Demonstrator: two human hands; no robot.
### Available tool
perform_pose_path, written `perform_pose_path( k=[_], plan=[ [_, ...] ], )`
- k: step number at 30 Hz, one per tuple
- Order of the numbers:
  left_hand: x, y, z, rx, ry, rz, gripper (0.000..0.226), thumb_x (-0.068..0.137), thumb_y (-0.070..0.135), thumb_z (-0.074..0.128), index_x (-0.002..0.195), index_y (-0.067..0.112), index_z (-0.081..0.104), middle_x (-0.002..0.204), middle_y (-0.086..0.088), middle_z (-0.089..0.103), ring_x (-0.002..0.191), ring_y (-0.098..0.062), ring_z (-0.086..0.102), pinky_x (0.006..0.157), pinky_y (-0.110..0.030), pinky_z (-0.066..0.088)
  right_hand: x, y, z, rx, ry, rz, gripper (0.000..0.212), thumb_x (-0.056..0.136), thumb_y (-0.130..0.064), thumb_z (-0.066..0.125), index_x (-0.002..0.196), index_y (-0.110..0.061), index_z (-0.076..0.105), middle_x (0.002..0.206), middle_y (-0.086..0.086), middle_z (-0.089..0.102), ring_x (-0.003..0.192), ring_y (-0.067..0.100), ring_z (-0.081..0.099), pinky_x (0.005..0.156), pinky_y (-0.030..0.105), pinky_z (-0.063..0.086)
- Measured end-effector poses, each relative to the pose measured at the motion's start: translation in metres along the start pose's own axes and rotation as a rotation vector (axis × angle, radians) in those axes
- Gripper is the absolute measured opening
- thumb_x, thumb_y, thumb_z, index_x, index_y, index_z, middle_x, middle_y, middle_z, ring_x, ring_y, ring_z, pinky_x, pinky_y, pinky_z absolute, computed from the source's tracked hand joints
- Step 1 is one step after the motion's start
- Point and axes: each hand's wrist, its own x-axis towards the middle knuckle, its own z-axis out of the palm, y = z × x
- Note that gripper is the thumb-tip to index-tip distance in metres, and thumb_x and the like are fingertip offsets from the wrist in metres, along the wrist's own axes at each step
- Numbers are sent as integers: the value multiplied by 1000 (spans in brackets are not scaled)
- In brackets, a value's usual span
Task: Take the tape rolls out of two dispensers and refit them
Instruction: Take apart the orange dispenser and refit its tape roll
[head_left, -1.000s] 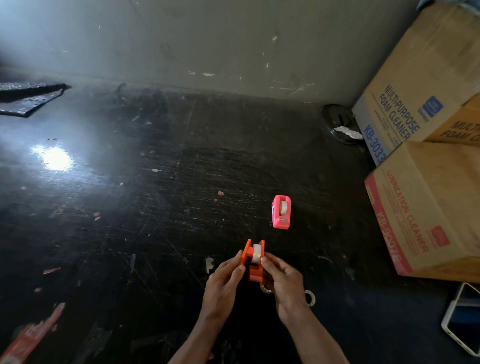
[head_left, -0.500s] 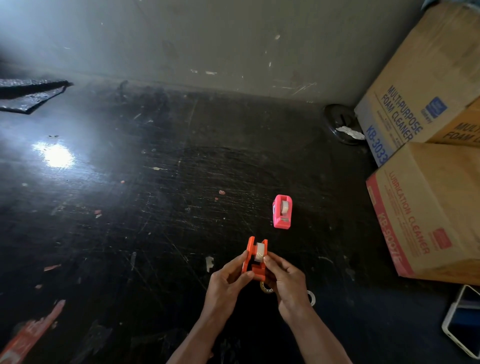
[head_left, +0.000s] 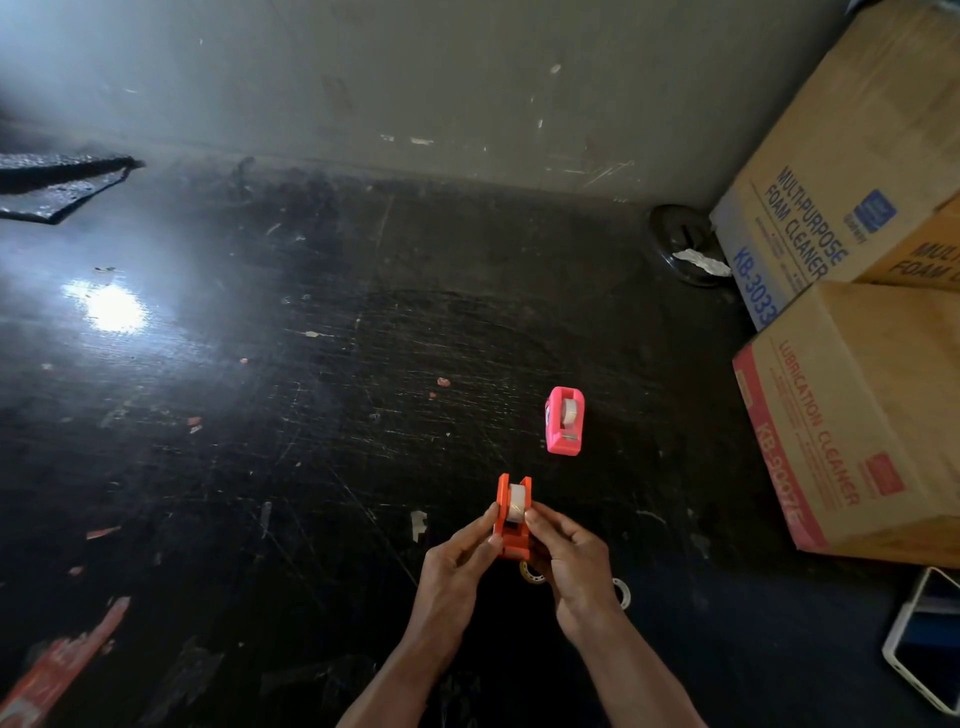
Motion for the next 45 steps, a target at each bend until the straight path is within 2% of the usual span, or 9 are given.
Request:
perform_pose_path(
  k=[5,15,22,26,28,30,34,41,45],
  plan=[
    [2,1,-3,-27,-2,-42,41,103,9,55,143,14,59,131,1,73,125,-12,68,109,-35,51,-1,-1,-1,-14,3,-1,14,93,-19,72,97,-31,79,103,-3,79,104,15,70,103,44,51],
    [1,1,-2,-11,-3,-55,44,100,11,60,144,13,58,131,3,73,124,-11,68,113,-41,49,1,1,-2,-21,27,11,14,92,-19,73,97,-31,80,95,-7,81,104,16,72,103,47,52],
    [0,0,0,4,11,-53,44,100,9,60,144,11,57,129,1,74,121,-12,70,110,-38,52,6,5,-4,-32,27,4,14,93,-20,72,97,-32,79,93,-8,82,102,15,73,96,41,54],
    [-1,-6,-1,96,-27,-55,44,99,6,61,142,15,56,123,2,76,115,-7,72,93,-19,58,8,12,-7,-39,15,27,14,96,-17,69,100,-28,77,103,-3,80,98,14,74,81,32,57],
    [-1,-12,-4,159,-73,-66,55,95,2,67,144,23,51,116,11,78,114,-3,71,91,-17,57,8,18,-8,-31,23,31,15,97,-15,67,103,-25,77,102,-2,79,96,12,74,78,29,57],
    [1,-19,-7,245,-112,-76,67,90,-1,72,146,27,47,121,13,76,119,-3,69,103,-26,56,10,26,-9,-51,41,19,16,97,-14,67,107,-21,77,103,-2,79,96,10,73,77,27,55],
    [7,-31,-16,402,-119,-55,77,85,-1,77,148,34,50,132,10,71,121,-5,68,109,-39,54,18,39,-10,-134,68,0,18,96,-13,69,110,-20,78,108,0,80,101,13,74,94,36,59],
    [25,-30,-24,568,-162,-3,100,78,7,84,156,44,33,130,8,56,114,-12,68,100,-38,59,36,44,-7,-326,68,-100,20,96,-15,70,114,-20,76,109,-5,76,99,8,72,91,29,58],
    [35,-26,-30,622,-216,7,101,79,5,85,155,44,31,129,6,52,109,-10,67,100,-30,58,46,52,-6,-365,77,-119,21,95,-11,71,112,-20,78,109,0,79,95,10,76,89,34,64]
  ],
)
